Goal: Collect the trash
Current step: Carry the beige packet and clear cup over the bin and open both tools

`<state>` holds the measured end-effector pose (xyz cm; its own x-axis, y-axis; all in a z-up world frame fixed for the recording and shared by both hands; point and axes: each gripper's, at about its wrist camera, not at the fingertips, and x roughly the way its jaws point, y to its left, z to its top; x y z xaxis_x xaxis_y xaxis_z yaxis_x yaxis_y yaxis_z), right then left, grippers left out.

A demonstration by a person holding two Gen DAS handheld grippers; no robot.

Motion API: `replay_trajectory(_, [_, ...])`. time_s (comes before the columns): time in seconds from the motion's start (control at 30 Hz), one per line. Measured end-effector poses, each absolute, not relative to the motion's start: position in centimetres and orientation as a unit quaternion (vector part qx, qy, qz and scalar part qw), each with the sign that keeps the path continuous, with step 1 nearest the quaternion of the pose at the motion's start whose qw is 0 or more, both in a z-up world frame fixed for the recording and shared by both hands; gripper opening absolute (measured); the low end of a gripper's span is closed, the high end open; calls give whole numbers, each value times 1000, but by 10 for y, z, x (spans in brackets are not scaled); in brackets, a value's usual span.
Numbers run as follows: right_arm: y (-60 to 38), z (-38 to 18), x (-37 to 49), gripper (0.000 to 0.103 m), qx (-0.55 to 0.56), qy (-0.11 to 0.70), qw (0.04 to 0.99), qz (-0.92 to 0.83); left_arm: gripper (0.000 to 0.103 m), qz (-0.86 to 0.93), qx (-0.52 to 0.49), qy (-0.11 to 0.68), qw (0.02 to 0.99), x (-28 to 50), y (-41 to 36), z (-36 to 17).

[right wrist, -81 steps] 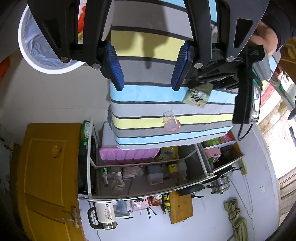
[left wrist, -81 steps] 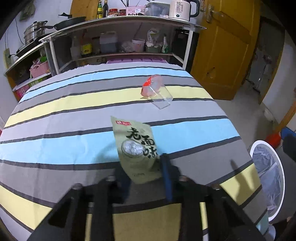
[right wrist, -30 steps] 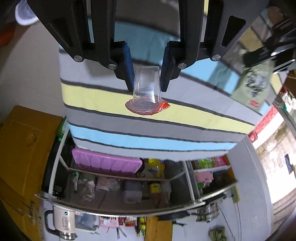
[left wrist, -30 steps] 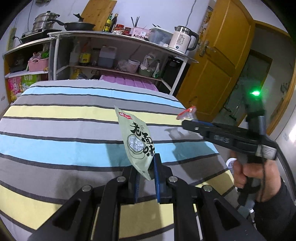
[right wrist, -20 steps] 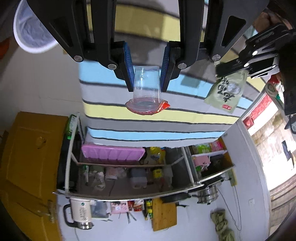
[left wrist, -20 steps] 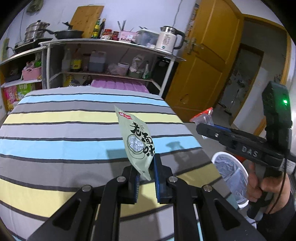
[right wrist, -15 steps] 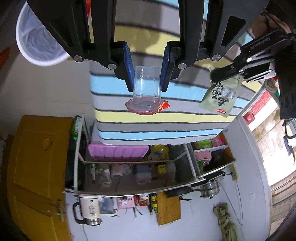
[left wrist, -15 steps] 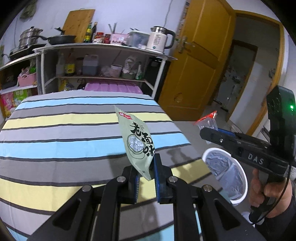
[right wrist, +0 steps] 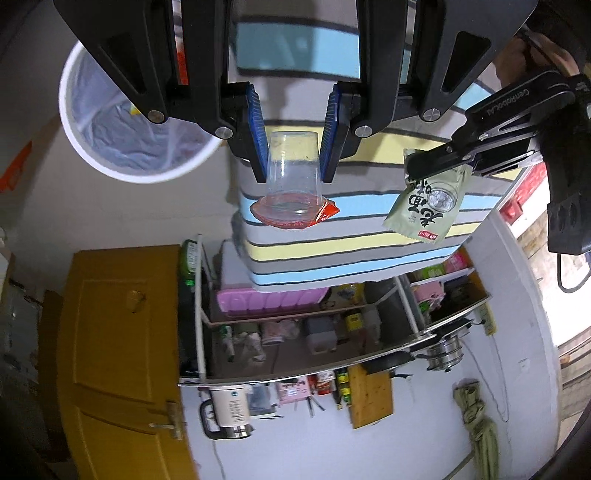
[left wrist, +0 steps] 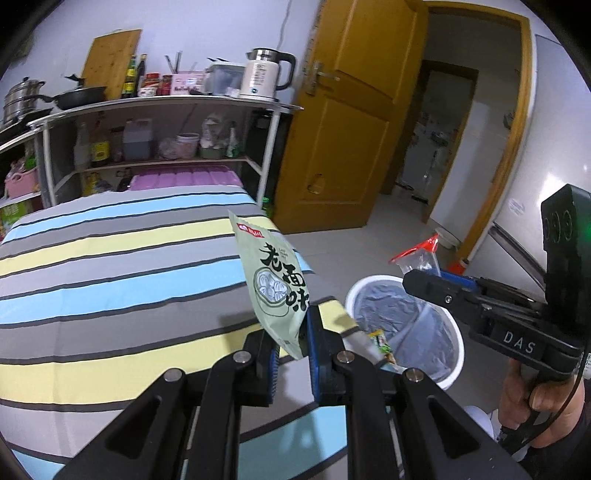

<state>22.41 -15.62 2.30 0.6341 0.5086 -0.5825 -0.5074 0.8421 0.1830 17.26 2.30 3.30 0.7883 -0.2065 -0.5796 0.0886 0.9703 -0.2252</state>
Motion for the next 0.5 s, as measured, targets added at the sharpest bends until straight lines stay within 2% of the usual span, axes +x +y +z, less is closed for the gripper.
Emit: replay_trajectory(0.5, [-232,8,225,29,37,339,916,210,14,-149,-64,331,930,200,-43,26])
